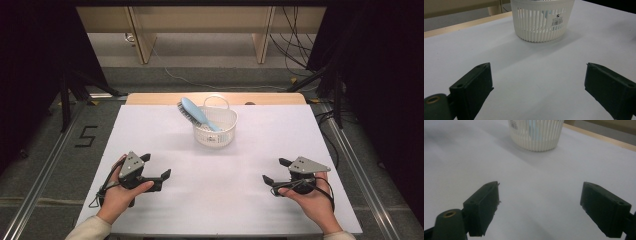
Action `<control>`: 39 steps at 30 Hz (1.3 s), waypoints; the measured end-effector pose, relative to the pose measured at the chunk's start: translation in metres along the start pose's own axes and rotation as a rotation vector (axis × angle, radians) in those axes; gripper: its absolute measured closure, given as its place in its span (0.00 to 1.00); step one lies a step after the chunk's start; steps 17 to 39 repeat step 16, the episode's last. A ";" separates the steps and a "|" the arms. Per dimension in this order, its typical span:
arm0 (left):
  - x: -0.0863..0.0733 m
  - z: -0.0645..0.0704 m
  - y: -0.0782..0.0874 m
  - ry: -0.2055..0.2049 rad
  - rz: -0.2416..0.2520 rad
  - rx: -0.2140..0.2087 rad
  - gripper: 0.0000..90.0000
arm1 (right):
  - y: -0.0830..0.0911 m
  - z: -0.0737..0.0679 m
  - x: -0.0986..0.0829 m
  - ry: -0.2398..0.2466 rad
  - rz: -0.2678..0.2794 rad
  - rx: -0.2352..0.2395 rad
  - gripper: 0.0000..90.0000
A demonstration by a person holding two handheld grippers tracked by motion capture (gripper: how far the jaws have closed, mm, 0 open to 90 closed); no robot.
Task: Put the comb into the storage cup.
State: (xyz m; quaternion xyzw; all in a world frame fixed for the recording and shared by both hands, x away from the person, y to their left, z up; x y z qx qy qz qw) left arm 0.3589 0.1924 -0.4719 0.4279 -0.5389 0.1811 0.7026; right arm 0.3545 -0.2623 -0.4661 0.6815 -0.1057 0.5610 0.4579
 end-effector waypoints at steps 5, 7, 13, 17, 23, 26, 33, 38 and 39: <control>0.000 0.000 0.000 0.002 0.000 -0.004 0.08 | 0.001 -0.001 0.000 0.001 0.007 -0.003 0.18; 0.000 0.000 0.000 0.000 -0.002 -0.005 0.08 | 0.001 -0.001 -0.001 0.000 0.007 -0.005 0.18; 0.000 0.000 0.000 -0.002 -0.002 -0.003 0.08 | 0.001 -0.002 -0.001 0.005 0.007 -0.004 0.18; 0.000 0.000 -0.001 0.002 0.001 -0.007 0.08 | 0.000 -0.002 -0.001 0.003 0.006 -0.004 0.18; 0.000 0.000 -0.001 0.002 0.001 -0.007 0.08 | 0.000 -0.002 -0.001 0.003 0.006 -0.004 0.18; 0.000 0.000 -0.001 0.002 0.001 -0.007 0.08 | 0.000 -0.002 -0.001 0.003 0.006 -0.004 0.18; 0.000 0.000 -0.001 0.002 0.001 -0.007 0.08 | 0.000 -0.002 -0.001 0.003 0.006 -0.004 0.18; 0.000 0.000 -0.001 0.002 0.001 -0.007 0.08 | 0.000 -0.002 -0.001 0.003 0.006 -0.004 0.18; 0.000 0.000 -0.001 0.002 0.001 -0.007 0.08 | 0.000 -0.002 -0.001 0.003 0.006 -0.004 0.18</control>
Point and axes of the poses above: each handheld gripper's, and its own axes: y roughly backward along the jaws, x roughly out of its top, z roughly to its right, the point moved 2 cm from there along -y, roughly forward along the jaws, and after that the axes turned 1 degree about -x, right-handed, at the moved point
